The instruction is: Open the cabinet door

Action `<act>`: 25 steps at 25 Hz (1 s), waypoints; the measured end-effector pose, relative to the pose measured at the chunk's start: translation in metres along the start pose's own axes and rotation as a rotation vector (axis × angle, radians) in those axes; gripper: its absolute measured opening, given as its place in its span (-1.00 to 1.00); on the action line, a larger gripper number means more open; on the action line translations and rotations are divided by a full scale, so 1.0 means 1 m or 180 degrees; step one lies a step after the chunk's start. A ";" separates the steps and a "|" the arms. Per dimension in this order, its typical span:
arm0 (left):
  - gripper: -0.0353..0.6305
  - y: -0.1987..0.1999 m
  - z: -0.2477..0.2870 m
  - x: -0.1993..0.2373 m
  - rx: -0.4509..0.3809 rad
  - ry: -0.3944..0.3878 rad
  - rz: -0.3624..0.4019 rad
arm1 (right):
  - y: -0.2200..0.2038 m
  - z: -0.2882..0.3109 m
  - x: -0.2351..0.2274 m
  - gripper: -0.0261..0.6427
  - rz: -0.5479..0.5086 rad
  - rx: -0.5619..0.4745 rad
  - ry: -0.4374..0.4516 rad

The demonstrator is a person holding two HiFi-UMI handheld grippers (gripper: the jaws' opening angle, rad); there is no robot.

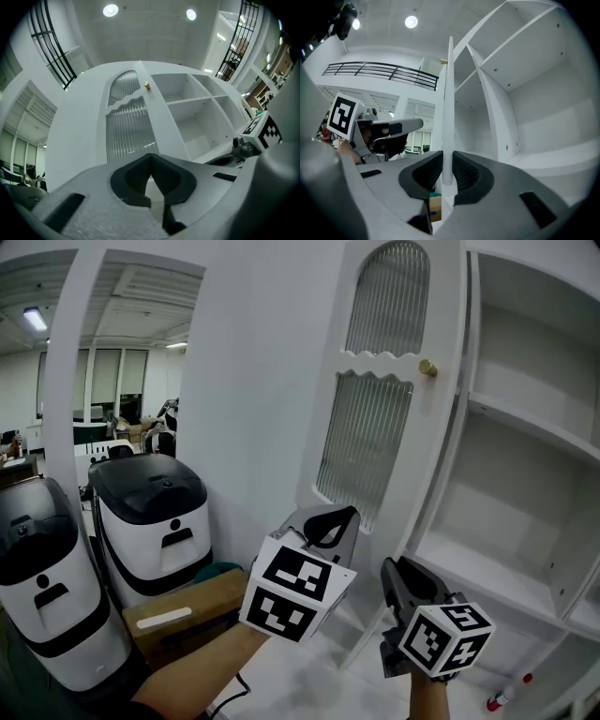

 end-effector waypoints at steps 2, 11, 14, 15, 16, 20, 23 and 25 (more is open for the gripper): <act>-0.86 -0.007 -0.010 0.001 0.0055 -0.0027 -0.0064 | 0.000 -0.001 0.005 -0.72 0.0006 0.0004 -0.0049; -0.86 -0.039 -0.042 0.002 0.0301 -0.0011 -0.0194 | 0.000 -0.006 0.026 -0.72 0.0003 0.0038 -0.0179; -0.86 -0.044 -0.048 0.004 0.0326 -0.0062 -0.0286 | 0.000 -0.006 0.035 -0.72 0.0000 0.0049 -0.0220; -0.86 -0.046 -0.051 0.005 0.0330 -0.0083 -0.0327 | 0.000 -0.005 0.039 -0.72 -0.0008 0.0057 -0.0232; -0.86 -0.048 -0.055 0.007 0.0332 -0.0099 -0.0360 | 0.001 -0.005 0.042 -0.72 -0.0018 0.0066 -0.0243; -0.86 -0.052 -0.065 0.012 0.0346 -0.0138 -0.0402 | 0.003 -0.003 0.054 -0.72 -0.0045 0.0092 -0.0288; -0.86 -0.053 -0.072 0.021 0.0331 -0.0144 -0.0437 | 0.003 -0.001 0.063 -0.72 -0.0062 0.0098 -0.0310; -0.86 -0.053 -0.078 0.027 0.0312 -0.0147 -0.0458 | 0.003 0.002 0.072 -0.72 -0.0082 0.0102 -0.0307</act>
Point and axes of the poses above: the fingertips, and each gripper's own axes: z forward along the fingers, x to its left, y out of its top, the point moved 3 cm from there along -z, backward along the fingers, and after that the axes turned 4 degrees about y, right-handed, at the moved point
